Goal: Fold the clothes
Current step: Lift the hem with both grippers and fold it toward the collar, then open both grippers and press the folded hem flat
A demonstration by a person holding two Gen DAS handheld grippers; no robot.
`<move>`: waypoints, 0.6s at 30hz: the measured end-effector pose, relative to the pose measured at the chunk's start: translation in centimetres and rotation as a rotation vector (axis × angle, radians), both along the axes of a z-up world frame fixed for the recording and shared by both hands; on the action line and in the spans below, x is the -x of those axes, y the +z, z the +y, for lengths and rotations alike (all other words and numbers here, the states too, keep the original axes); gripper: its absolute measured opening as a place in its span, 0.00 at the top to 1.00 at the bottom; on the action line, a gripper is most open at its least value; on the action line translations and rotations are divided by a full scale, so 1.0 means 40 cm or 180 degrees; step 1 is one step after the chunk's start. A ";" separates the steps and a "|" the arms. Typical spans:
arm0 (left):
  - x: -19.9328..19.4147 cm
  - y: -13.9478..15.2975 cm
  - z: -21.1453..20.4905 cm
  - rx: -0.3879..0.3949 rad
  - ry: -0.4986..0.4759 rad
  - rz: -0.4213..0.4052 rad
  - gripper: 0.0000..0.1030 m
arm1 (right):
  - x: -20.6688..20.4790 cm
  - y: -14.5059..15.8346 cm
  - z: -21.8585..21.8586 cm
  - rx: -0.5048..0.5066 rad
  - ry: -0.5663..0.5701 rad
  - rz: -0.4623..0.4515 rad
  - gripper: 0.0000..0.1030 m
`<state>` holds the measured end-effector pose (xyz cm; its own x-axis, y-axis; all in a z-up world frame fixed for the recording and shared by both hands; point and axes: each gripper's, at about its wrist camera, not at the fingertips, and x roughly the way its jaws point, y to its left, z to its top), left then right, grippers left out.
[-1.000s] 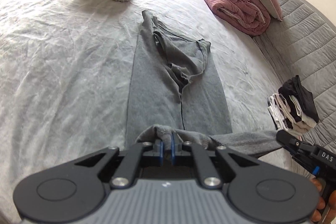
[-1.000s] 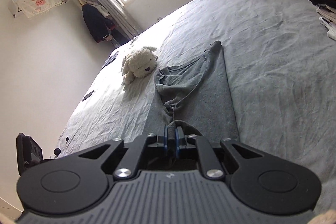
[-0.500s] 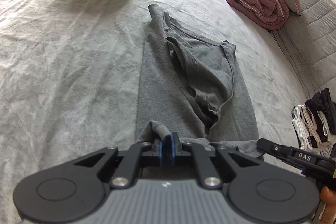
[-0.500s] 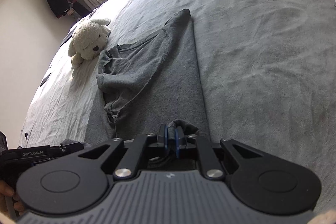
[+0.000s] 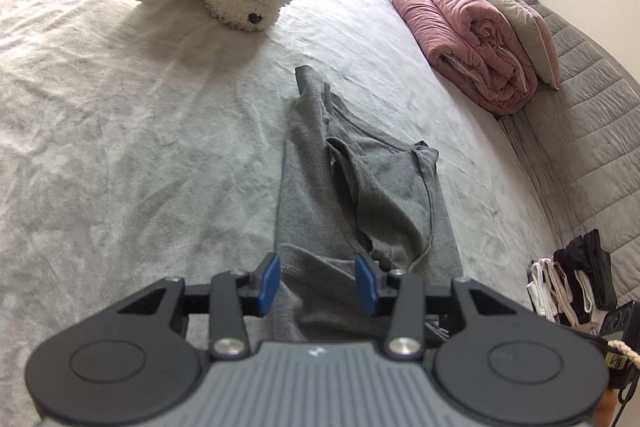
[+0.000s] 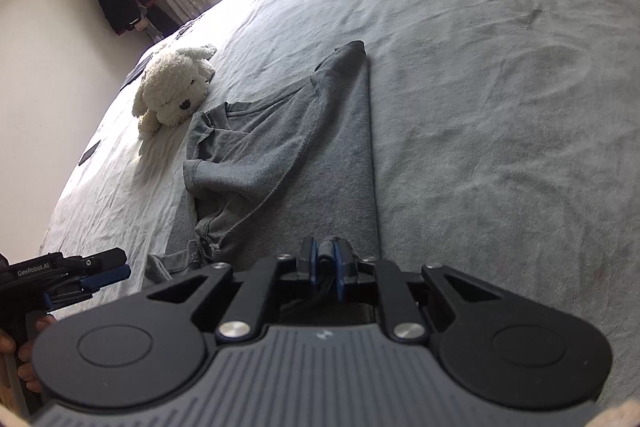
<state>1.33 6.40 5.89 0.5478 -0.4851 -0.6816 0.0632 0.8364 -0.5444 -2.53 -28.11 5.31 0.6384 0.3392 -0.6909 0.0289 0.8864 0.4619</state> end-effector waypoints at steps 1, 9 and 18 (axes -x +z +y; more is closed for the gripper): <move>0.002 -0.003 0.000 -0.0027 -0.0017 -0.0002 0.58 | -0.001 0.004 -0.001 0.0071 -0.0007 -0.0036 0.76; 0.009 -0.033 -0.028 -0.0225 -0.0192 -0.0030 0.58 | -0.009 0.036 -0.026 0.0380 0.0117 -0.0353 0.66; -0.007 -0.061 -0.048 -0.0301 -0.0244 0.0004 0.57 | -0.020 0.000 0.039 0.1027 0.0805 -0.0501 0.66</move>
<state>1.59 4.49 3.44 0.5108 -0.4591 -0.7269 0.1285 0.8767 -0.4635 -1.73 -26.56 5.29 0.6690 0.2812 -0.6880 -0.2562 0.9562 0.1417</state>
